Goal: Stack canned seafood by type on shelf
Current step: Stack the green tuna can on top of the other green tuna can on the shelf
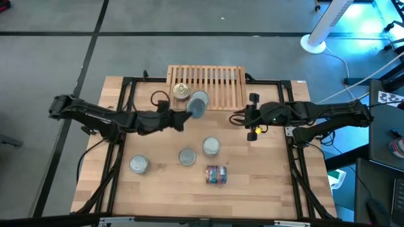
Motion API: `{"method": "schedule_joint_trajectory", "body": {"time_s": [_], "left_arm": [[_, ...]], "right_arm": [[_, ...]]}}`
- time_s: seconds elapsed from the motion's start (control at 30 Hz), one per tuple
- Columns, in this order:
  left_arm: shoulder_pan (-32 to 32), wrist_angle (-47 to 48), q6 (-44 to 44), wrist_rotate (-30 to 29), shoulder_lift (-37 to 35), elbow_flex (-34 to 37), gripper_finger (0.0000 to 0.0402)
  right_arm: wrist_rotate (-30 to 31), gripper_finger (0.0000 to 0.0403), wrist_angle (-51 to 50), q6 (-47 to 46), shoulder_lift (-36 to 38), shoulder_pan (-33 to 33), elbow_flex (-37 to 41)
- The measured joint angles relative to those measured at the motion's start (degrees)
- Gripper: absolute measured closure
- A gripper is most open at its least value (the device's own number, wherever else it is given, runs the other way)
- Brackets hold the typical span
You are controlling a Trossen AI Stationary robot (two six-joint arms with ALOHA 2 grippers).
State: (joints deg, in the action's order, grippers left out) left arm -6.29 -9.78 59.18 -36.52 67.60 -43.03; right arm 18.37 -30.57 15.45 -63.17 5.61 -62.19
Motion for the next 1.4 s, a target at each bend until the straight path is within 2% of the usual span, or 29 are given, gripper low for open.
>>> {"method": "schedule_joint_trajectory", "body": {"time_s": [0.23, 0.5, 0.8, 1.4], "left_arm": [[4.7, -0.5, 8.5, 4.4, 0.4, 0.0, 0.0255], [7.7, -1.8, 15.9, 5.4, 0.5, 0.0, 0.0255], [10.5, -2.2, 21.2, 6.2, 2.4, 0.0, 0.0253], [12.4, -6.6, 24.0, 8.6, 6.3, -0.1, 0.0250]], "right_arm": [[0.0, 0.0288, 10.4, 7.4, -4.4, 0.0, 0.0], [0.1, 0.0288, 20.5, 19.6, -11.4, 0.0, 0.0], [4.5, 0.0288, 33.8, 28.5, -17.6, -0.9, 0.0], [3.5, 0.0288, 44.1, 29.9, -25.7, -7.8, 0.0]]}}
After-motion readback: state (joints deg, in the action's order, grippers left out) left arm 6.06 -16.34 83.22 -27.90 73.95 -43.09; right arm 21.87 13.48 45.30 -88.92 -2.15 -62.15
